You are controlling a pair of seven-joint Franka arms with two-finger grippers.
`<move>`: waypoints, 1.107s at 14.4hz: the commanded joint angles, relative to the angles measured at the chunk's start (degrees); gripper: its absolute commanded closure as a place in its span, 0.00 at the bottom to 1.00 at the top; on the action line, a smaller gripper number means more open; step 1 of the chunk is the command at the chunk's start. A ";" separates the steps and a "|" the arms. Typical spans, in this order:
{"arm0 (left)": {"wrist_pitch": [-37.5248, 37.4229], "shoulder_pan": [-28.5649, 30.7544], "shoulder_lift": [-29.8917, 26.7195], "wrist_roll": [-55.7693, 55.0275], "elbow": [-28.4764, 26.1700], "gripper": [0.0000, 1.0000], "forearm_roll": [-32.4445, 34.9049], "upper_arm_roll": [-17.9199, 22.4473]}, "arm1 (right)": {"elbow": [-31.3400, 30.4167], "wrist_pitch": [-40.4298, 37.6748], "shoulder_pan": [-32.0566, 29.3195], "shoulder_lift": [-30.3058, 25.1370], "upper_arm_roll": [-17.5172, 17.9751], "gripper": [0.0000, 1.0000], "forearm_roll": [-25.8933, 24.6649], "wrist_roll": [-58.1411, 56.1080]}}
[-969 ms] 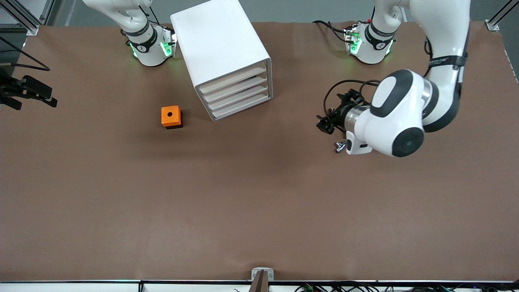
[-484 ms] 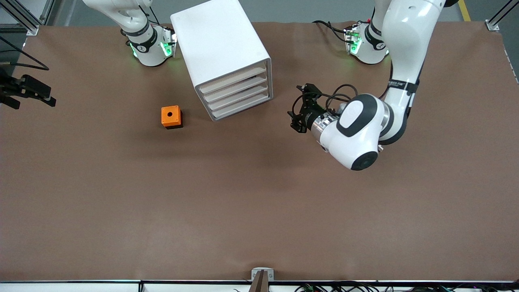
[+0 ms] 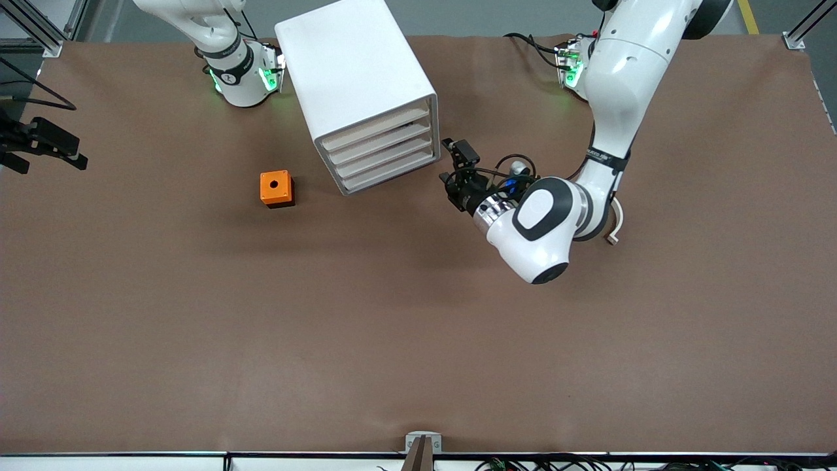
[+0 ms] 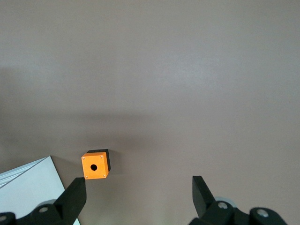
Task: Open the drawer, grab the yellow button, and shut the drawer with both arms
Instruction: 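Reach the left gripper to the white cabinet drawer and grasp its front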
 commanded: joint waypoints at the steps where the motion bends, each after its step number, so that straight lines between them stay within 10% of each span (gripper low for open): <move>1: -1.21 -1.23 1.52 -4.41 1.66 0.17 -2.92 -0.42 | -0.65 0.20 -0.69 -1.24 0.56 0.00 -0.52 1.06; 5: -1.21 -1.58 3.37 -5.82 1.48 0.42 -3.98 -3.32 | -1.09 0.11 -1.04 -1.24 0.47 0.00 -0.61 4.58; 16: -3.23 -7.03 4.08 -7.05 -1.86 0.57 -3.19 -3.67 | -1.09 1.96 -0.95 -1.06 0.47 0.00 -0.61 1.95</move>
